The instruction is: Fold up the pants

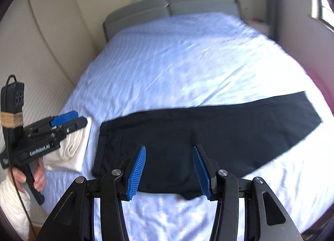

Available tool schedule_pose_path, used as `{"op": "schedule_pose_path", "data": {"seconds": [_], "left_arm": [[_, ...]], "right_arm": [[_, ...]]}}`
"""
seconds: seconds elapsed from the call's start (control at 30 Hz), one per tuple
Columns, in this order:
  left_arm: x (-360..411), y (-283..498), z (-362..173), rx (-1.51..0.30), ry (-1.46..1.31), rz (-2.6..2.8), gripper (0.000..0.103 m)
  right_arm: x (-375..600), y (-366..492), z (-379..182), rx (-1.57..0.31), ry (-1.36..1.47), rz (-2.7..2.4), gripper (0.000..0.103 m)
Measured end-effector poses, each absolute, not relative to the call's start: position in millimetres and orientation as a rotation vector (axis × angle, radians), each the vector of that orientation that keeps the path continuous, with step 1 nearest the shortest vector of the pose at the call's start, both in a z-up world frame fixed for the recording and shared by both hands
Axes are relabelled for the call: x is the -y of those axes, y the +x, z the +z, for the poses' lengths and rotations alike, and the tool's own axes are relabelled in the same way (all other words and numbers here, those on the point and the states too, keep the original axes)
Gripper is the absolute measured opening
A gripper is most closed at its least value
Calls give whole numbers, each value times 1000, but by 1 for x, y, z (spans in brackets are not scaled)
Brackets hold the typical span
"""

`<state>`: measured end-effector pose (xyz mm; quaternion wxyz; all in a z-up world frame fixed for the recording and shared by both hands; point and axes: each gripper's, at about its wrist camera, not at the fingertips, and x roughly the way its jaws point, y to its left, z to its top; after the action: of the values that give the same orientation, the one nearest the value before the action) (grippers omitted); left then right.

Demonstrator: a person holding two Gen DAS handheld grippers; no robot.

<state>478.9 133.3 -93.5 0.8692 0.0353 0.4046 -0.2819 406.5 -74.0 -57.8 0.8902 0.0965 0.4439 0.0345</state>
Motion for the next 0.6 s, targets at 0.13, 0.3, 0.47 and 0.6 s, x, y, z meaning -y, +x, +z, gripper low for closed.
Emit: {"op": "schedule_pose_path", "data": {"seconds": [0.13, 0.3, 0.47, 0.6], "left_arm": [[-74, 458, -71, -815, 99, -670, 53], [12, 434, -49, -784, 140, -752, 53], [111, 423, -39, -775, 160, -786, 53], [184, 427, -40, -819, 127, -776, 53]], "right_arm": [[125, 373, -26, -856, 234, 7, 49], [194, 344, -4, -790, 250, -55, 49], [282, 326, 3, -743, 312, -78, 49], [364, 324, -2, -751, 314, -46, 49]]}}
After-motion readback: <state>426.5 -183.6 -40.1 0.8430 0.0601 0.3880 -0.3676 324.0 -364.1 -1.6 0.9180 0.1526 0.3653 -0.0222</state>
